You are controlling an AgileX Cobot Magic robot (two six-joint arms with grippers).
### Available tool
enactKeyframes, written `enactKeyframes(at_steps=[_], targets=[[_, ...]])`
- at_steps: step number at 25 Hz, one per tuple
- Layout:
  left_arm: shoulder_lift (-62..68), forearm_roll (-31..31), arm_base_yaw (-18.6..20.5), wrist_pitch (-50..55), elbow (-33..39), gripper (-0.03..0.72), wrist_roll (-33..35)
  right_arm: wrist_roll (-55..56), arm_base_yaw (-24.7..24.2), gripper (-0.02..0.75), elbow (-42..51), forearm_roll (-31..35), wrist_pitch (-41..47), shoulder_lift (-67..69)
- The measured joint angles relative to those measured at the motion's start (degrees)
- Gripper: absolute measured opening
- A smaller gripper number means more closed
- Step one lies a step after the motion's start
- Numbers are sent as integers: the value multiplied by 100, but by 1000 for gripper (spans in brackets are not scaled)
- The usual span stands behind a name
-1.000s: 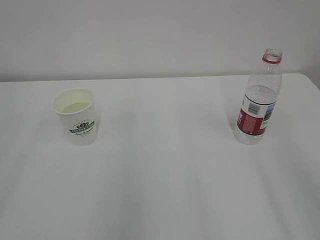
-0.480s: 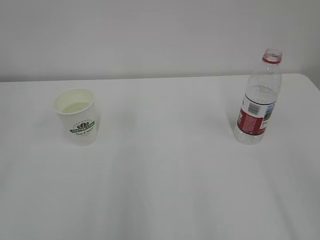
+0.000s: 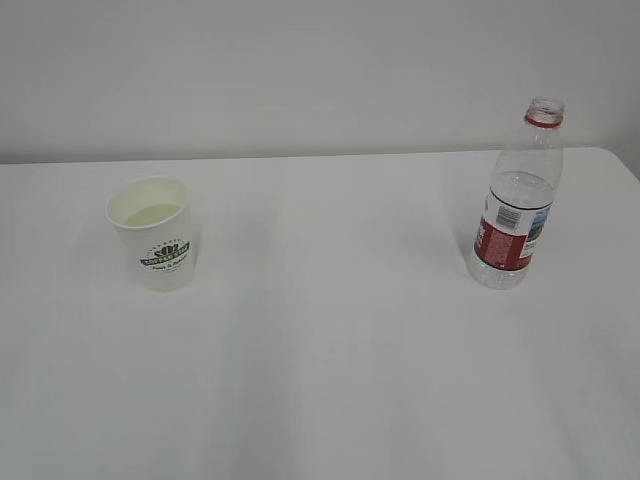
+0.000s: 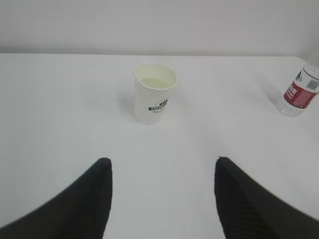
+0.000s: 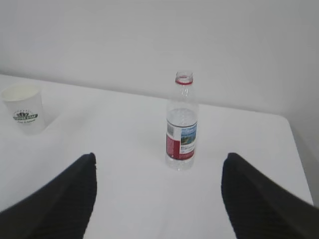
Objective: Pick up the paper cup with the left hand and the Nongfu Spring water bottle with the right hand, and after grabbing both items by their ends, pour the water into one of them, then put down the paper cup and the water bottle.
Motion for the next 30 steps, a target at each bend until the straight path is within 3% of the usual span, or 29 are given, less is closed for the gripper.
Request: enactKeyframes(at_steps=[12,30], targets=[[-405,-55,0,1283,-24,462,0,22,0,592,-388,-28,1818,-103],[-405,453,0,1458,-32,461,340,119,0,592,-77,-538,2114,-169]])
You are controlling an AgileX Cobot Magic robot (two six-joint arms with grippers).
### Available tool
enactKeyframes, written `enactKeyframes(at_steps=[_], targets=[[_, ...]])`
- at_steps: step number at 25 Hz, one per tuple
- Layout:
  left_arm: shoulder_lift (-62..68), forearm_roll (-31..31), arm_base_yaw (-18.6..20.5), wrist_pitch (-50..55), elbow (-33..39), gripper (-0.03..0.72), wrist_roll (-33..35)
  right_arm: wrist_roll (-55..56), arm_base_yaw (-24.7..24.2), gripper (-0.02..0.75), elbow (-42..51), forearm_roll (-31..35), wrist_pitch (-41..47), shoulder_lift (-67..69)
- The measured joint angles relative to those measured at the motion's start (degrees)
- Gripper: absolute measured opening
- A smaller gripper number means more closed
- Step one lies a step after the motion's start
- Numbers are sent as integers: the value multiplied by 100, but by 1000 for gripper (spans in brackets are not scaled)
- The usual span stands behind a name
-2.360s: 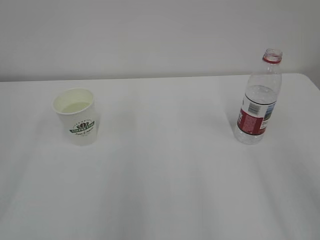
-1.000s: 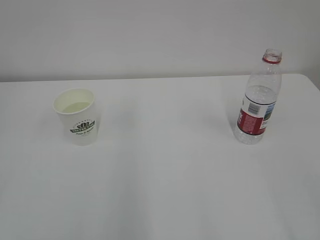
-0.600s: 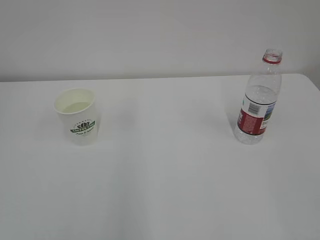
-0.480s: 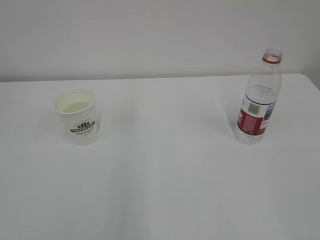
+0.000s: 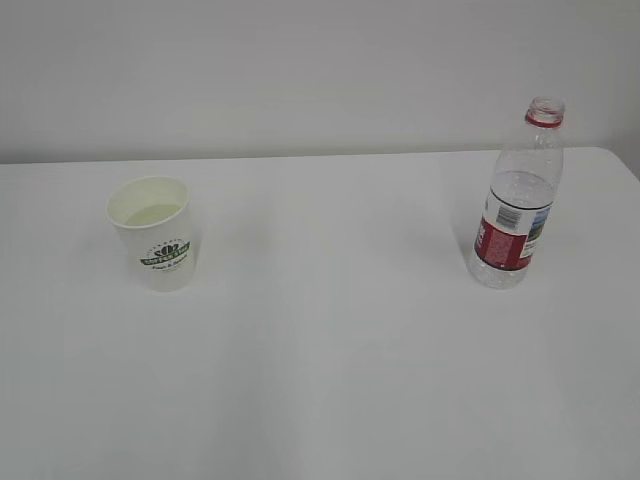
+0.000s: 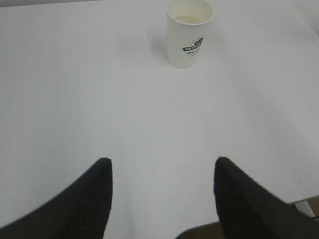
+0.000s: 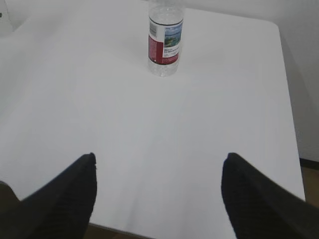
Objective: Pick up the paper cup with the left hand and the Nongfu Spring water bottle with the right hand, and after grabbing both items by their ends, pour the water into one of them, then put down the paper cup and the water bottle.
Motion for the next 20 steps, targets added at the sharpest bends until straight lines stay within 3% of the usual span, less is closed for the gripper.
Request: enactKeyframes(at_steps=[9,20], targets=[[0,88,0,0,190,461,13,9,0,592,523,-54,-28,0],[0,135,0,-518,378,461,13,13,0,592,784,-191,-658,0]])
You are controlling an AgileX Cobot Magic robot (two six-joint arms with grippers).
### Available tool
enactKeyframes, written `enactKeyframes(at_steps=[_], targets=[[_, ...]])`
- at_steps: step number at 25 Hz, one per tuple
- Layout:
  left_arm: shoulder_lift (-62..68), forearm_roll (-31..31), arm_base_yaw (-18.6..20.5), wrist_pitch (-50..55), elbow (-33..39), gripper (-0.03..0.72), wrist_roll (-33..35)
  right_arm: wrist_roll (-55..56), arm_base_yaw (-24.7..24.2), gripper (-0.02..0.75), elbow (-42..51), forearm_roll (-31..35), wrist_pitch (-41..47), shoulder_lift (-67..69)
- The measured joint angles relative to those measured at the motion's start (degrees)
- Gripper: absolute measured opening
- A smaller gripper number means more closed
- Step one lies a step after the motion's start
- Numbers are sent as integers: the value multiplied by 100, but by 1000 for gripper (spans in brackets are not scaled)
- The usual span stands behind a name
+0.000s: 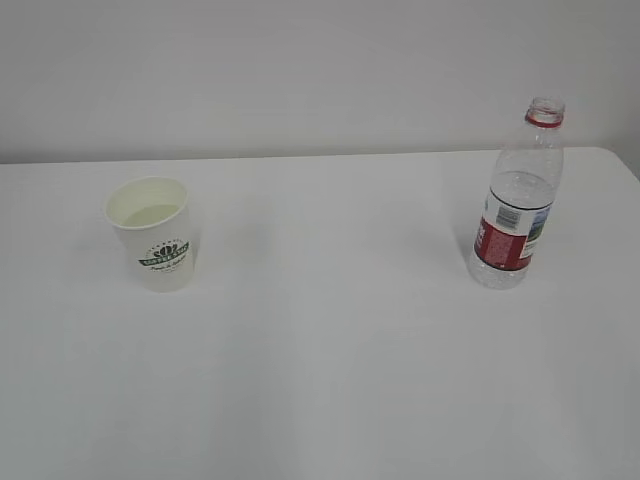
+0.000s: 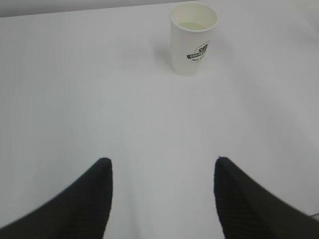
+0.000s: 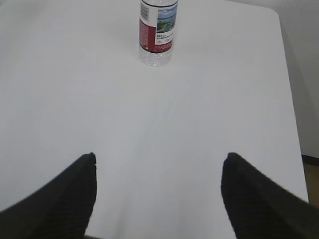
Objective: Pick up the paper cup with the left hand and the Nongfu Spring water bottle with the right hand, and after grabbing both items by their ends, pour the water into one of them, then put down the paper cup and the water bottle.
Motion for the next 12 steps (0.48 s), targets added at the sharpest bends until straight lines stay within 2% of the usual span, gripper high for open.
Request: enactKeyframes(at_steps=[12], targets=[[0,4,0,-84,37,461,0,0,0,592,10,-10,-36,0]])
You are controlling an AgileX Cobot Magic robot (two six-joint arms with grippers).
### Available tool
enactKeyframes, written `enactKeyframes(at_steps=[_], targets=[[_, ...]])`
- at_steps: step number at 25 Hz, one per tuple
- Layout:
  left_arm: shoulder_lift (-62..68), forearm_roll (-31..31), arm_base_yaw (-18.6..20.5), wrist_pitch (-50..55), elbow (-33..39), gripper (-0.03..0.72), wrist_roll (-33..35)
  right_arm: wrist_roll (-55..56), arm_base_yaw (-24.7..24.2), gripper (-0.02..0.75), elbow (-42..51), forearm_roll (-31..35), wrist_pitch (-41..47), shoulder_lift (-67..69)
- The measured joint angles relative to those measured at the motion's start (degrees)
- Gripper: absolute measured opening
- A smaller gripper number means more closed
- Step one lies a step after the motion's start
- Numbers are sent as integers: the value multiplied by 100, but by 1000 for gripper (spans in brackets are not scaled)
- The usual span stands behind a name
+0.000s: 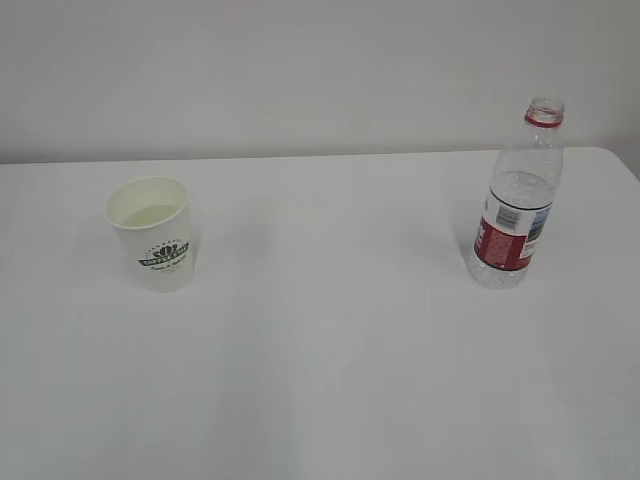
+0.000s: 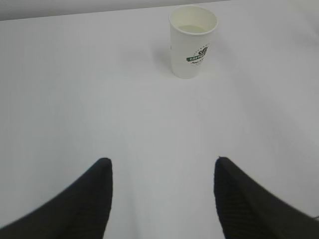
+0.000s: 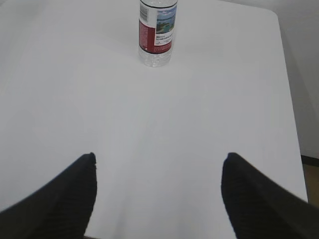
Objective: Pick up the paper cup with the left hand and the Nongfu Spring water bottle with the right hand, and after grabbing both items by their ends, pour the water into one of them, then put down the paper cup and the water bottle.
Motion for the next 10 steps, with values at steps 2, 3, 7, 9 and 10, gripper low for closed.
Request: enactKeyframes(at_steps=[2,3,7,9,10], targets=[[0,0,0,0,0,461,0,0,0,592,0,0,0,0],[0,0,0,0,0,461,0,0,0,592,0,0,0,0],[0,0,0,0,0,461,0,0,0,592,0,0,0,0],[0,0,0,0,0,461,0,0,0,592,0,0,0,0],[0,0,0,0,0,461,0,0,0,592,0,0,-11,0]])
